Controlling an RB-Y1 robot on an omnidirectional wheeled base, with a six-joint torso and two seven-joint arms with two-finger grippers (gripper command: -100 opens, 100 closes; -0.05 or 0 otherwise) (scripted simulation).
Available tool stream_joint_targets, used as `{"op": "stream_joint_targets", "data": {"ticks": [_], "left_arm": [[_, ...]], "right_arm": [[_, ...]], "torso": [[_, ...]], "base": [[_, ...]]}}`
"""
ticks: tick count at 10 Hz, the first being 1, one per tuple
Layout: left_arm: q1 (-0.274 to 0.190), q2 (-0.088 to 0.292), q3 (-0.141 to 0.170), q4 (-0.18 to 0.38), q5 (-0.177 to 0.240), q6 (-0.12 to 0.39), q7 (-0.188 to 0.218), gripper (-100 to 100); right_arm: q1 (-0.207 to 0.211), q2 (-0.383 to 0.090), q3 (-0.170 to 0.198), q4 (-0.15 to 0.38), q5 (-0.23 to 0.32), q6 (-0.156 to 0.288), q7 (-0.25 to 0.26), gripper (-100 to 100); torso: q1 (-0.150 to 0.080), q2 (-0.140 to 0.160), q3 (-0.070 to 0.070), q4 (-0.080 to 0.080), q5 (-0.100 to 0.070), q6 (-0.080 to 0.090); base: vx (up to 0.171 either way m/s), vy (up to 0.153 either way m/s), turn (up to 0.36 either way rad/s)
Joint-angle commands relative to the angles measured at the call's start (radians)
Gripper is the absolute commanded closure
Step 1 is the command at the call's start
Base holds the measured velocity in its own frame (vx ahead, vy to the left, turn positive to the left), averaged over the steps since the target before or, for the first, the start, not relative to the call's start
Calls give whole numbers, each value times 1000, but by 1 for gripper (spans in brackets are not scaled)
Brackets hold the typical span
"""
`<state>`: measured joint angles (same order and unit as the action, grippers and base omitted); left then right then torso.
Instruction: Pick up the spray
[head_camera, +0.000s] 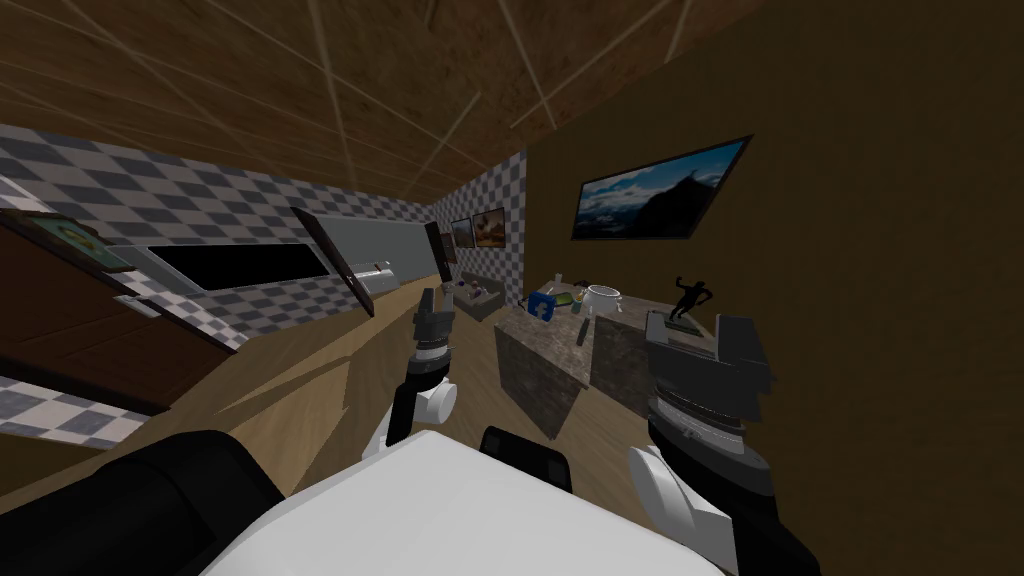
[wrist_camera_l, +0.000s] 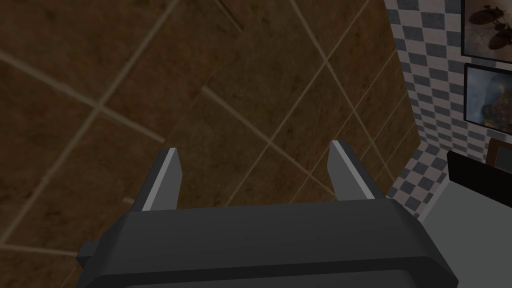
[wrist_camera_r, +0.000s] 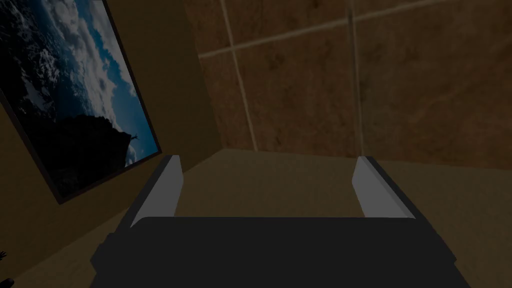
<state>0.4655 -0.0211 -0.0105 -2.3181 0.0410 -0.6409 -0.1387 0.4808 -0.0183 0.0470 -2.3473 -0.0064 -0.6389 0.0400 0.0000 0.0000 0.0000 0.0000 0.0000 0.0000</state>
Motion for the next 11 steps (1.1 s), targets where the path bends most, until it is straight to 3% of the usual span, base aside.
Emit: {"op": "stream_joint_targets", "data": {"ticks": [1, 9, 11], "left_arm": [[0, 0, 0, 0, 0, 0, 0, 0], [0, 0, 0, 0, 0, 0, 0, 0], [0, 0, 0, 0, 0, 0, 0, 0]], "right_arm": [[7, -29, -8, 9, 1, 15, 3, -100], [85, -187, -93, 98, 15, 162, 33, -100], [98, -208, -106, 111, 18, 185, 37, -100]], "torso": [[0, 0, 0, 0, 0, 0], [5, -4, -2, -1, 1, 0], [4, -3, -2, -1, 1, 0]], "base": [[10, 21, 39], [45, 71, 61], [32, 45, 34]]}}
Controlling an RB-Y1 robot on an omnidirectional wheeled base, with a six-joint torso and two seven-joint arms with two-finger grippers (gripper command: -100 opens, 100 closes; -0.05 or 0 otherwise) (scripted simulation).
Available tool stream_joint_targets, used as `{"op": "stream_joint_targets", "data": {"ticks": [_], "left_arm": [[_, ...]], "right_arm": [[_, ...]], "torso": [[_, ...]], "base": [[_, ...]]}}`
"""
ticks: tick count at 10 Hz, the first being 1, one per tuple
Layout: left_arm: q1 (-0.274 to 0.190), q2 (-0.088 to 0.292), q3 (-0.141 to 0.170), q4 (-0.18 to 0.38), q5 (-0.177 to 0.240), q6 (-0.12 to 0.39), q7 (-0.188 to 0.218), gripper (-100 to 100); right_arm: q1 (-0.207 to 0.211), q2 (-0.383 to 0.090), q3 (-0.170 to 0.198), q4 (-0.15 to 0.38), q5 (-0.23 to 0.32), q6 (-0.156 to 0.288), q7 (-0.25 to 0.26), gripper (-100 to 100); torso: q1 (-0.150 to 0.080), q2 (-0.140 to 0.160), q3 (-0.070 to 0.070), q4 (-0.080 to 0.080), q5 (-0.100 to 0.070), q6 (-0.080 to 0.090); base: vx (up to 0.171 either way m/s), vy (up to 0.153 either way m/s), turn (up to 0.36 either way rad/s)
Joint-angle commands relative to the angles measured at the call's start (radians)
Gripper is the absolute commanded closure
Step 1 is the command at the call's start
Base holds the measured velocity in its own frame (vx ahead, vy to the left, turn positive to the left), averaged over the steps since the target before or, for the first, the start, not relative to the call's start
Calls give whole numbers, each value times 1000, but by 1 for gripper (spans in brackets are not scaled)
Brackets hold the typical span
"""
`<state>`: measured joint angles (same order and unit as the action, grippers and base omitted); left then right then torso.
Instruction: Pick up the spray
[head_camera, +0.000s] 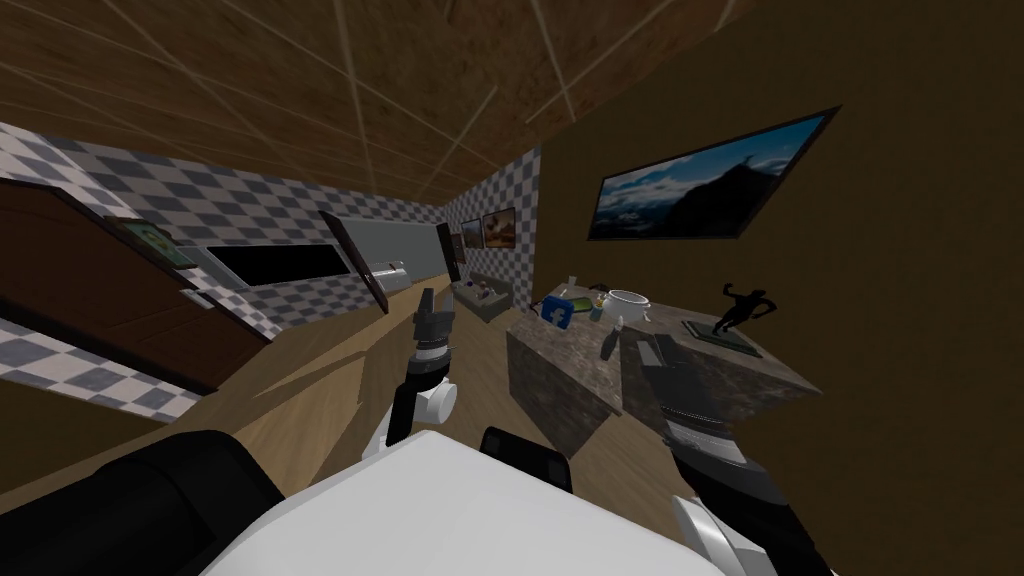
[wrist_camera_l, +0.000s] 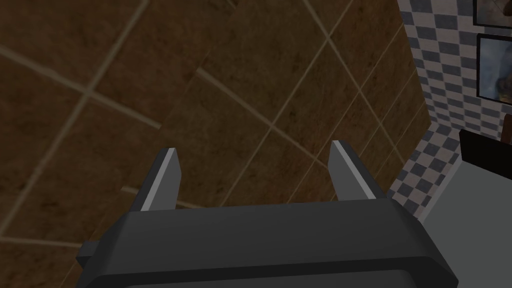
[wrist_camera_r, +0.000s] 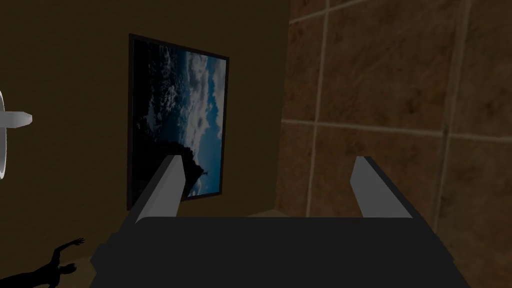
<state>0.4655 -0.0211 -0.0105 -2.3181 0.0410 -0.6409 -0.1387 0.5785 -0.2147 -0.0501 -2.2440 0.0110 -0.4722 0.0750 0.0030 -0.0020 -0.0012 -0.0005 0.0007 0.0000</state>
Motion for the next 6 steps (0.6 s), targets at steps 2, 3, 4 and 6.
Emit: {"op": "stream_joint_targets", "data": {"ticks": [2, 3, 4, 6], "left_arm": [[0, 0, 0, 0, 0, 0, 0, 0], [0, 0, 0, 0, 0, 0, 0, 0], [0, 0, 0, 0, 0, 0, 0, 0], [0, 0, 0, 0, 0, 0, 0, 0]], "right_arm": [[26, -58, -37, 37, 5, 66, 12, -100], [26, -58, -37, 37, 5, 66, 12, -100], [39, -82, -51, 52, 7, 92, 17, -100], [67, -134, -82, 86, 12, 145, 28, -100]], "torso": [[1, -1, 0, 0, 0, 0], [1, -2, -1, 0, 0, 0], [1, -1, -1, 0, 0, 0], [2, -1, 0, 0, 0, 0]], "base": [[60, 74, 82], [45, 51, 17], [30, 55, 60], [66, 86, 86]]}}
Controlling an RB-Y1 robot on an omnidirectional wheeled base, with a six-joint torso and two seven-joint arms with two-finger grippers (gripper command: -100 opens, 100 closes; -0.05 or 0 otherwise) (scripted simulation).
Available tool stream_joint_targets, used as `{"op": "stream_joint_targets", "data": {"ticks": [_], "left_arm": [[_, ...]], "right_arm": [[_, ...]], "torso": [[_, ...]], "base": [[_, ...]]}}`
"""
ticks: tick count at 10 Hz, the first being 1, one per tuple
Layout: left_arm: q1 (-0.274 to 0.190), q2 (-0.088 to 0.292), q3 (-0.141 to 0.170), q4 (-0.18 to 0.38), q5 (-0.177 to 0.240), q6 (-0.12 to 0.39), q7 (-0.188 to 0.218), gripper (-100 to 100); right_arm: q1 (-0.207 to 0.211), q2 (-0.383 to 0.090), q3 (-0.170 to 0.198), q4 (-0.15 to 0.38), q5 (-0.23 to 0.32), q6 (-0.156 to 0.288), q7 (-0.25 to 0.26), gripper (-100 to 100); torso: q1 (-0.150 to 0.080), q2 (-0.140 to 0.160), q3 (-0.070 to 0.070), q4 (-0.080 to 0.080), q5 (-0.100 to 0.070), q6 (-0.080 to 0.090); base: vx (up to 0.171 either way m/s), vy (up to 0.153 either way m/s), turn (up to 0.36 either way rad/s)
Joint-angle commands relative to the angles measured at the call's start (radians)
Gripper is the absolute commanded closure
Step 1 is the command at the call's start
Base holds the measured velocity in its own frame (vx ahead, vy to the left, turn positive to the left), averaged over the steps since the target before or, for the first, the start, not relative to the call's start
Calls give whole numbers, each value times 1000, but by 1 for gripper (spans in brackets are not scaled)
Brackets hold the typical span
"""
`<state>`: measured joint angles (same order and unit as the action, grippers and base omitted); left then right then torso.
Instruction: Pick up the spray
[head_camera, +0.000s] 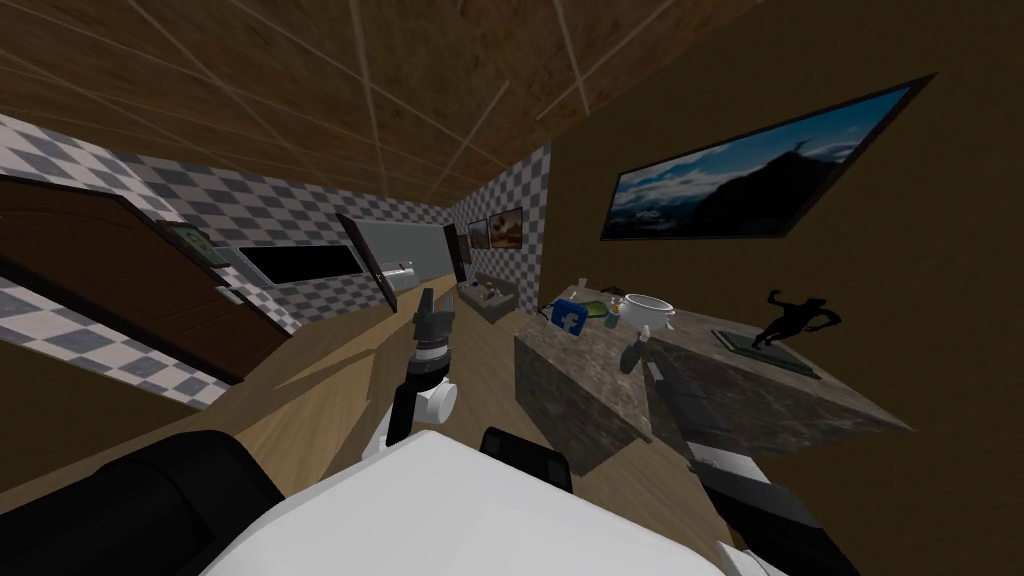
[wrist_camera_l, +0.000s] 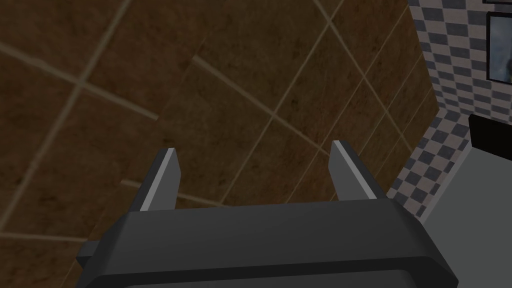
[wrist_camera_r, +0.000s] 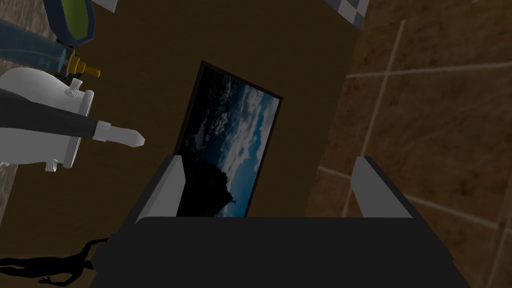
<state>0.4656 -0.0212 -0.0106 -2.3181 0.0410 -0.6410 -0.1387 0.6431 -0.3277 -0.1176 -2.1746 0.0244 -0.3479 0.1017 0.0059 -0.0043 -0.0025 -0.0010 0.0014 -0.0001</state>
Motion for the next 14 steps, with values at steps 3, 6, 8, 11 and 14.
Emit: {"op": "stream_joint_targets", "data": {"ticks": [3, 6, 8, 11, 14], "left_arm": [[0, 0, 0, 0, 0, 0, 0, 0], [0, 0, 0, 0, 0, 0, 0, 0], [0, 0, 0, 0, 0, 0, 0, 0], [0, 0, 0, 0, 0, 0, 0, 0], [0, 0, 0, 0, 0, 0, 0, 0]], "right_arm": [[32, -75, -46, 52, 4, 78, 12, -100], [77, -157, -96, 110, 13, 163, 30, -100], [91, -185, -113, 130, 15, 195, 35, -100], [120, -240, -146, 171, 21, 255, 47, -100], [148, -295, -178, 212, 26, 312, 58, -100]], "torso": [[-1, 1, 0, 0, 0, 0], [-1, 0, 0, 0, 0, 0], [1, -1, -1, 0, 0, 0], [-3, 2, 1, 1, 0, 0], [-1, 1, 0, 0, 0, 0]], "base": [[53, 82, 58], [73, 82, 104], [73, 95, 55], [41, 47, 52], [64, 72, 64]]}}
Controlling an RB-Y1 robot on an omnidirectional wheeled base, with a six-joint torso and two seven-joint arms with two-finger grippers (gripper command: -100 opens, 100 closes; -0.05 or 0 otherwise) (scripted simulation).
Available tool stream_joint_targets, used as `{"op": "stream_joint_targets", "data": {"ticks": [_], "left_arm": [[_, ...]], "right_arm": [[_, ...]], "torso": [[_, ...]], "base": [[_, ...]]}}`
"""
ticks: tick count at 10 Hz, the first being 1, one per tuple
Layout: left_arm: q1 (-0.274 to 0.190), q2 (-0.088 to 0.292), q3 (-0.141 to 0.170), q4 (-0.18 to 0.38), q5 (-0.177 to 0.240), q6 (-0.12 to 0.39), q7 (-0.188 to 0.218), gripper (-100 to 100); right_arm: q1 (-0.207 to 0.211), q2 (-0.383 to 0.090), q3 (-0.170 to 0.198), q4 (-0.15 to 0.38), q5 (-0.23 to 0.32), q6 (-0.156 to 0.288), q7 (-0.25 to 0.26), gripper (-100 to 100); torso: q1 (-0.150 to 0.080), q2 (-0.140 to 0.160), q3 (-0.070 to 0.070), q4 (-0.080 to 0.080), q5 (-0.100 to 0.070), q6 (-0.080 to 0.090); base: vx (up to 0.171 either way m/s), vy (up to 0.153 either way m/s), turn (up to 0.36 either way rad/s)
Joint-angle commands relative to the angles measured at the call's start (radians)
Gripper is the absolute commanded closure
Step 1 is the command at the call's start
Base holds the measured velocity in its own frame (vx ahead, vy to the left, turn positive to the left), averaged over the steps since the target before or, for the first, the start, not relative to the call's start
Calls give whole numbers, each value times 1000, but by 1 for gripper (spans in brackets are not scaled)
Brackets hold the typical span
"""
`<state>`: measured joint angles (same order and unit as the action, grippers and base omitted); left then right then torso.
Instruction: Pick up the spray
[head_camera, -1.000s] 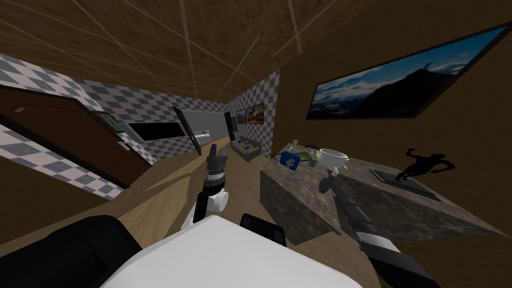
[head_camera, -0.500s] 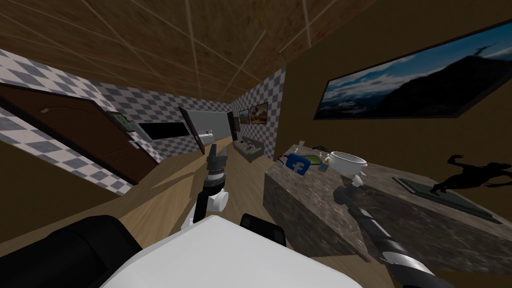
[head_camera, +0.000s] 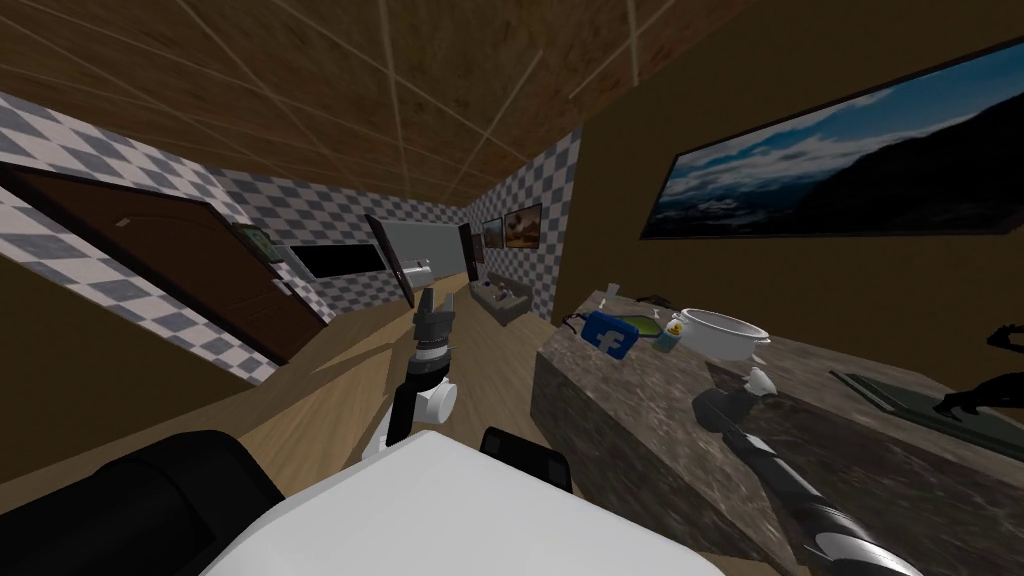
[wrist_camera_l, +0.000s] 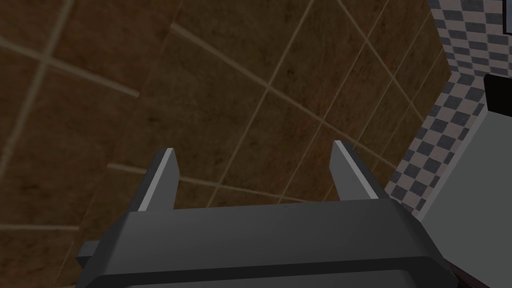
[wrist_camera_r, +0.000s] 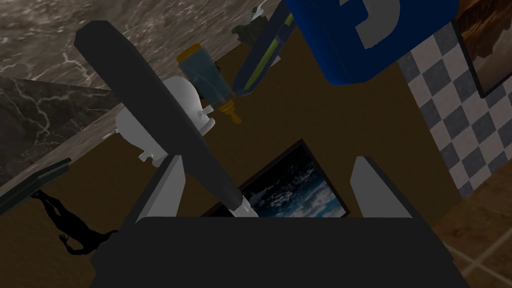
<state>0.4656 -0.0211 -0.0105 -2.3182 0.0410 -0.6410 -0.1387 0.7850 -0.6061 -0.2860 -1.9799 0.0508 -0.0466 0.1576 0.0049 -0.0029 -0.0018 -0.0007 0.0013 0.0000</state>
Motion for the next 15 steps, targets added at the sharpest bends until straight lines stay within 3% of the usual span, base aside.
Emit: {"op": "stream_joint_targets", "data": {"ticks": [1, 9, 13, 14, 15], "left_arm": [[0, 0, 0, 0, 0, 0, 0, 0], [0, 0, 0, 0, 0, 0, 0, 0], [0, 0, 0, 0, 0, 0, 0, 0], [0, 0, 0, 0, 0, 0, 0, 0], [0, 0, 0, 0, 0, 0, 0, 0]], "right_arm": [[20, -43, -25, 38, 2, 39, 7, -100], [108, -225, -128, 173, 20, 225, 43, -100], [140, -292, -164, 219, 26, 290, 55, -100], [129, -281, -155, 224, 24, 268, 52, -100], [130, -283, -156, 226, 24, 270, 53, 0]], "torso": [[0, 0, 0, 0, 0, 0], [0, 1, 0, 0, 0, 0], [-2, 2, 1, 0, -1, 0], [-2, 2, 1, 0, 0, 0], [-3, 3, 2, 1, -1, 0]], "base": [[60, 66, 84], [58, 71, 57], [39, 47, 47], [6, 9, 6], [0, 0, 0]]}}
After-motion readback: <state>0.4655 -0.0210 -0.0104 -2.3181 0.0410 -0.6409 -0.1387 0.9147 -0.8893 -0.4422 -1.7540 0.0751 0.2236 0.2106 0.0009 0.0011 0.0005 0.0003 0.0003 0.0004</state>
